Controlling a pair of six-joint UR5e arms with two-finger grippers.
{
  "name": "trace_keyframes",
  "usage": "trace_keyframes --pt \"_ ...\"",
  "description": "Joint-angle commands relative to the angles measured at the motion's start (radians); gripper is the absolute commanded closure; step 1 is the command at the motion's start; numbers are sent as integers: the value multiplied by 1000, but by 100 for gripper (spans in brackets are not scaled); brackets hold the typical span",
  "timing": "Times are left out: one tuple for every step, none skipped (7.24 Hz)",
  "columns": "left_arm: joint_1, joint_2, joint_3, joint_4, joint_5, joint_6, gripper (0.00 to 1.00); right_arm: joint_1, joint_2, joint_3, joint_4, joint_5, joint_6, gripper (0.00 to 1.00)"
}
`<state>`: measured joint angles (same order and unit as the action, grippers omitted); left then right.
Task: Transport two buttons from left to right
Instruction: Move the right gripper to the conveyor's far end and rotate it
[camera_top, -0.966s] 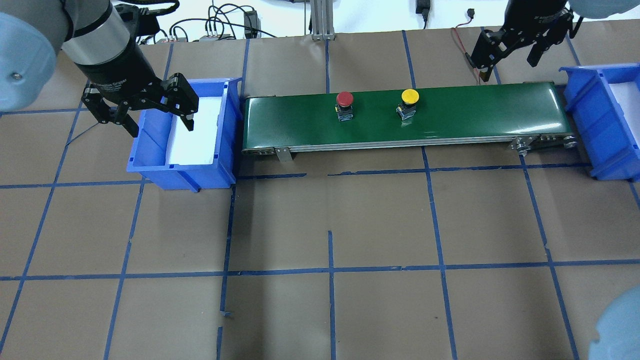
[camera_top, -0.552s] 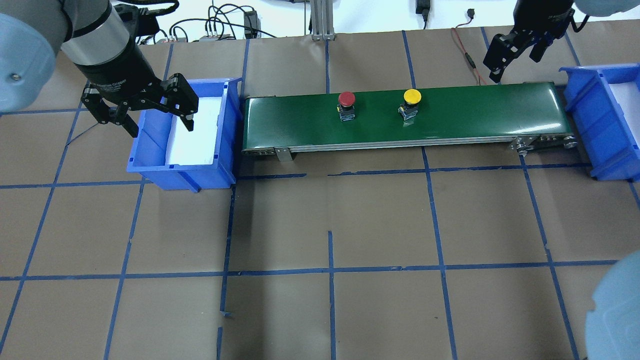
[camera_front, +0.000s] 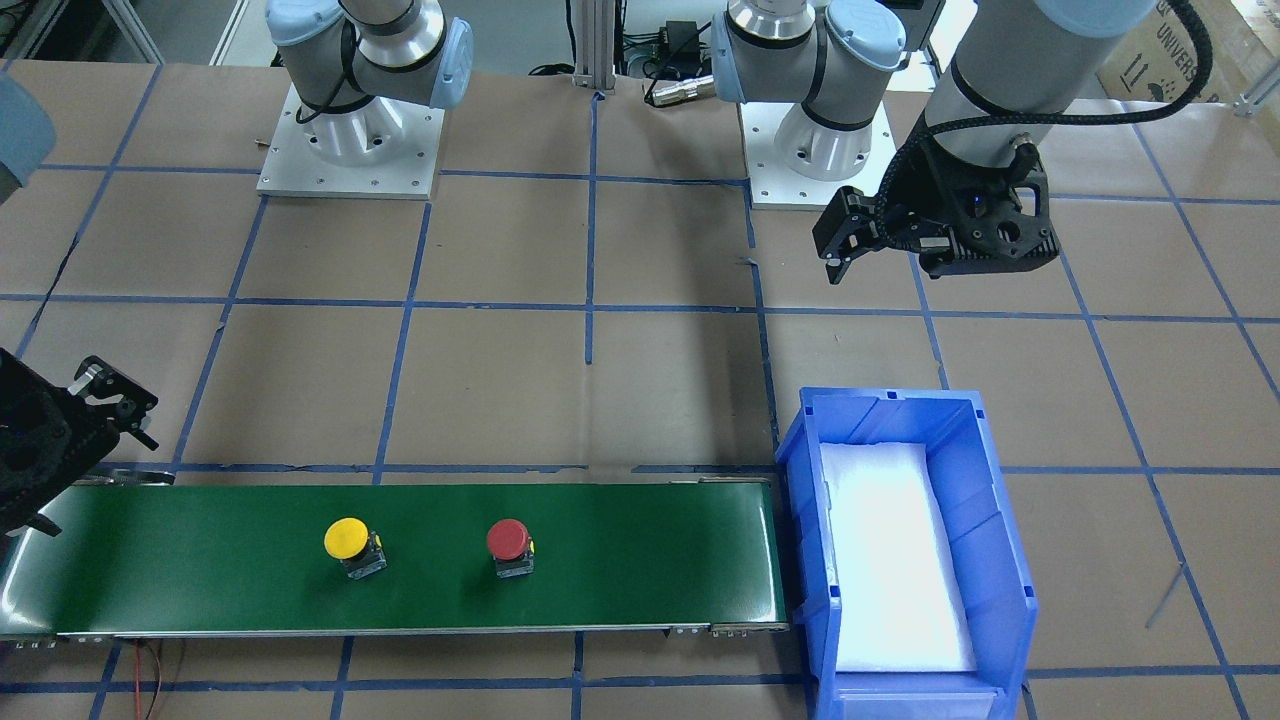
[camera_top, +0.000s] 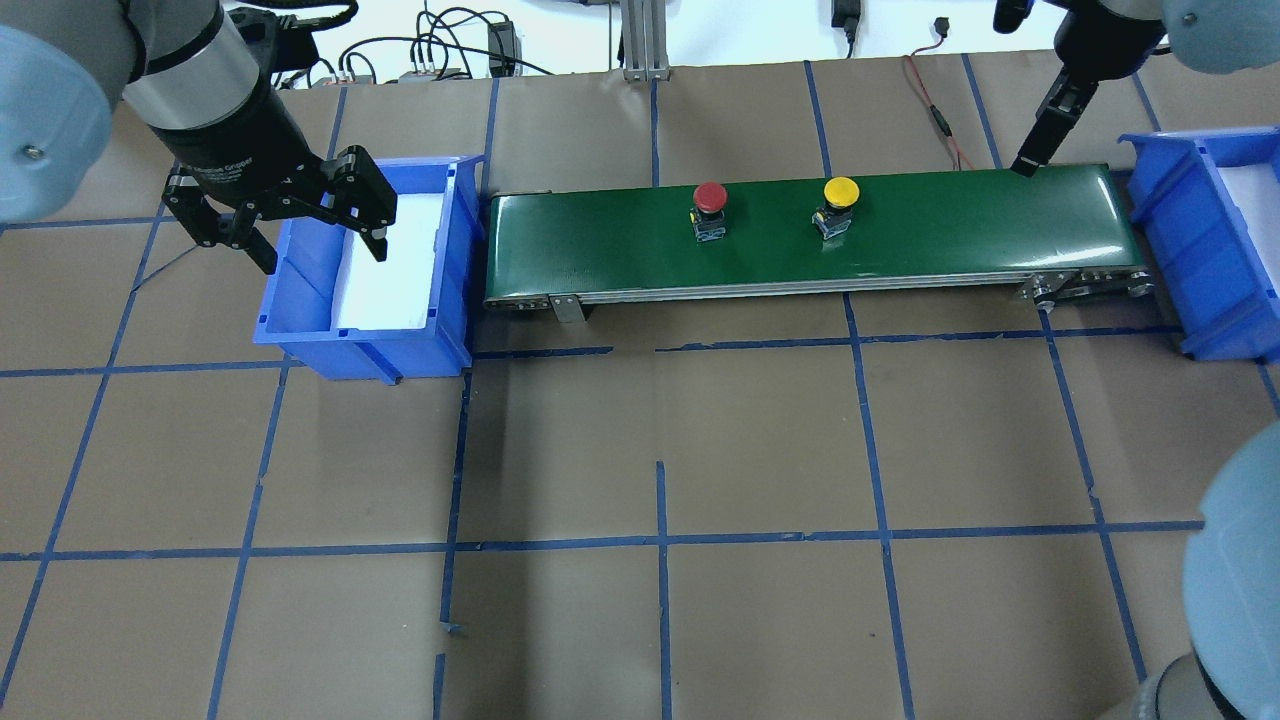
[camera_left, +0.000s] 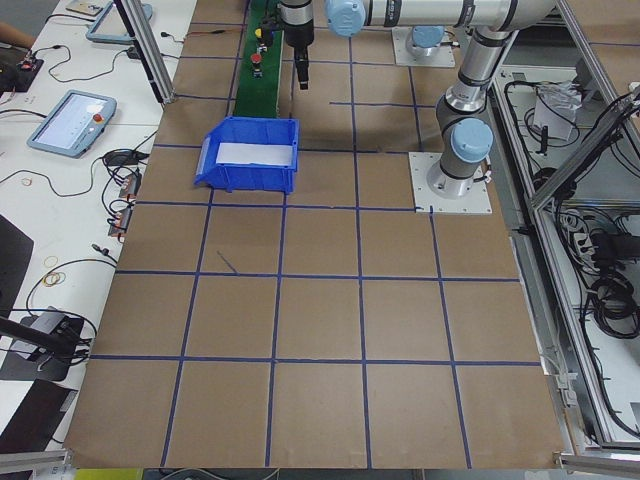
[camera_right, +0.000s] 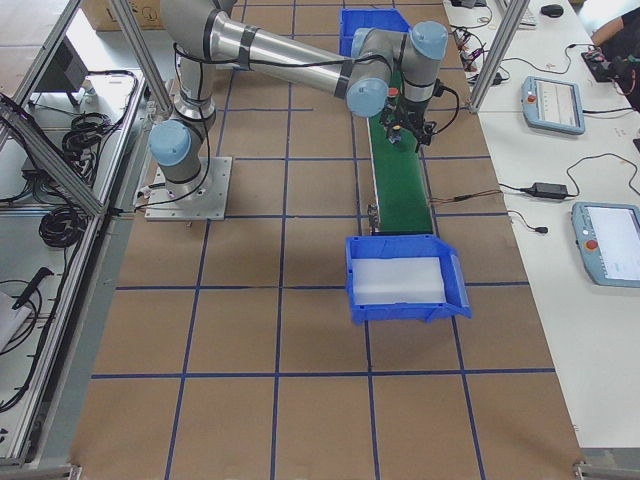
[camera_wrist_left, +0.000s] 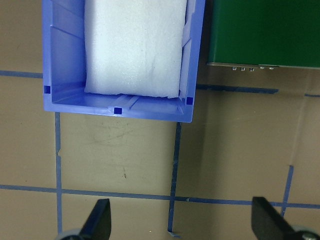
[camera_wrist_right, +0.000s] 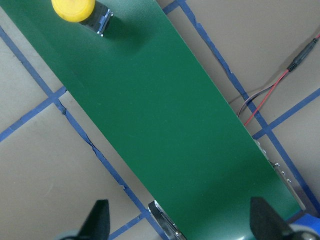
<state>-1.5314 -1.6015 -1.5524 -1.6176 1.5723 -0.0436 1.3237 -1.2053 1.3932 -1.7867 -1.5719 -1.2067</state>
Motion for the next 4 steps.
trace_keyframes --pt "0 0 0 7 0 1 0 -18 0 35 -16 3 -24 0" --pt "-1 0 0 7 0 1 0 -18 6 44 -17 1 -22 4" --pt "0 0 0 16 0 1 0 -18 12 56 -29 -2 -22 0" --pt "0 0 0 18 5 1 0 -18 13 64 -46 0 -24 0"
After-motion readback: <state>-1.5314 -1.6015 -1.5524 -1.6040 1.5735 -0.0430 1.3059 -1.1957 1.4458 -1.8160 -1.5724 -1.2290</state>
